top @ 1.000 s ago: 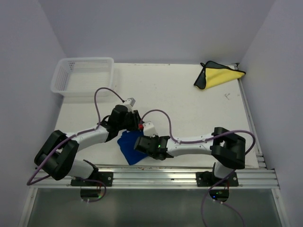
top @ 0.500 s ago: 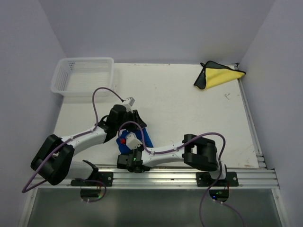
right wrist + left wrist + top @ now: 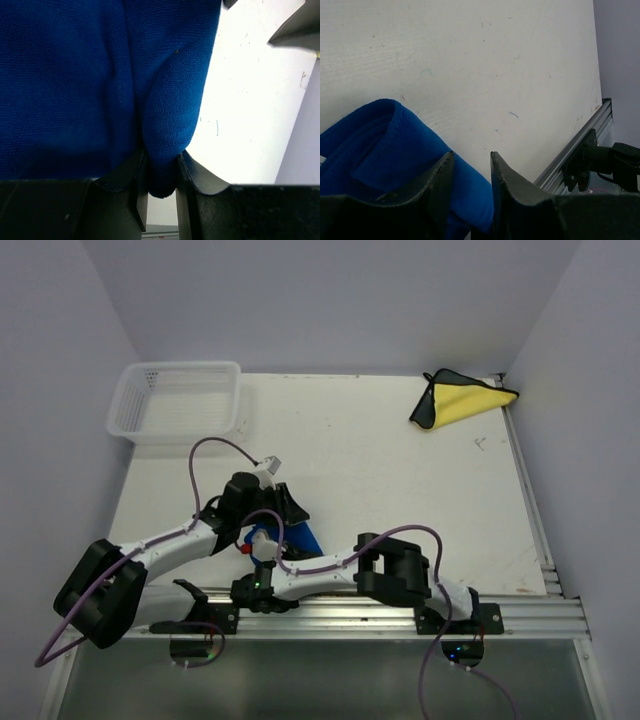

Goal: Roll the towels
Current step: Roll the towel

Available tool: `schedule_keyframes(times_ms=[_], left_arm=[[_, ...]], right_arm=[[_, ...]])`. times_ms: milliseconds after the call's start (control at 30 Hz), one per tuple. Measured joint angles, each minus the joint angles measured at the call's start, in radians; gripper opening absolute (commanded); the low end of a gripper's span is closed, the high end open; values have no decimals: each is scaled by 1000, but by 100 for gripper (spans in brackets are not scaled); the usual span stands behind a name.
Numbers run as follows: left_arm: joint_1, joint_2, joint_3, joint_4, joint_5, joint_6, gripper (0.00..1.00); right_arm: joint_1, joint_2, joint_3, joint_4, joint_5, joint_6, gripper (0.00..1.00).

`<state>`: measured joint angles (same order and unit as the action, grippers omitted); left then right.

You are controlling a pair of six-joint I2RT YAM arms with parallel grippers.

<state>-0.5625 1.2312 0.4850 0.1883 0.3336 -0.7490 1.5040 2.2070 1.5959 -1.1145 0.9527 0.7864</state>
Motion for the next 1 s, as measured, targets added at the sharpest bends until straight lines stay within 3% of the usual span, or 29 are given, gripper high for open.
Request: schedule_keyframes(times_ms=[300,400,467,733,1000], left_arm=[[-14,35,-79,97,8,-25,39],[-16,58,-90,129,8,-26,39],[-17,77,-93,147,7,-25,39],[-17,153,-126,272,1,-26,37],[-21,180,-138,328,-5,-26,37]], right_arm=[[16,64,48,-67,26,-15,15],[15,66,48,-77,23,-28,21],[15,72,48,-79,23,-33,30],[13,65,1,-53,26,-47,44],[2,-121,-179,66,-6,17,62]])
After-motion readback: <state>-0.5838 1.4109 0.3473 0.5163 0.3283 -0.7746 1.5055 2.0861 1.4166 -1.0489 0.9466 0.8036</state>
